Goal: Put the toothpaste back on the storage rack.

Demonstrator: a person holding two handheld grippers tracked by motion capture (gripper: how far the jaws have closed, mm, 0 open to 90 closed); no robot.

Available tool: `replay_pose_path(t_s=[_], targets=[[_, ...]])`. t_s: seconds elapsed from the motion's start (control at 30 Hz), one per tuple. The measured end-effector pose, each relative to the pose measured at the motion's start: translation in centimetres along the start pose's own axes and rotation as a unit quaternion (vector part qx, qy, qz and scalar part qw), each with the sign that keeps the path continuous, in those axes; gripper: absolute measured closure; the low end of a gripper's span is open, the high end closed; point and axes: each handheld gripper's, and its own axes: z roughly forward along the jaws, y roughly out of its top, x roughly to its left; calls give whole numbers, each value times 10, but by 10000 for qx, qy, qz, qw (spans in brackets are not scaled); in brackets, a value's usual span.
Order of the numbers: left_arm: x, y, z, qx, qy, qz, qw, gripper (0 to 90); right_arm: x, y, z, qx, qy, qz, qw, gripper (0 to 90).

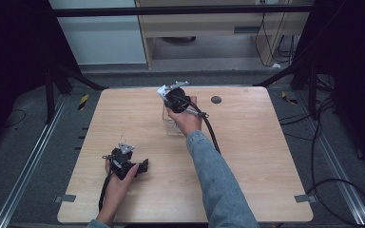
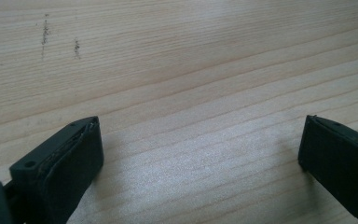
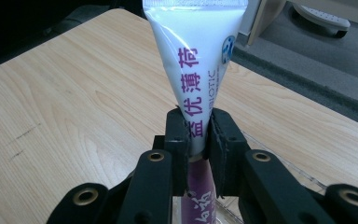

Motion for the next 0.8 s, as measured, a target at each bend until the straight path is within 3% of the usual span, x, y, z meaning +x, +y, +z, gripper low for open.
replay_pose_path(t_s=[0.8], targets=[[0,0,0,3,-8,7,10000,0,-2,-1,-2,43,73,67,9999,773]])
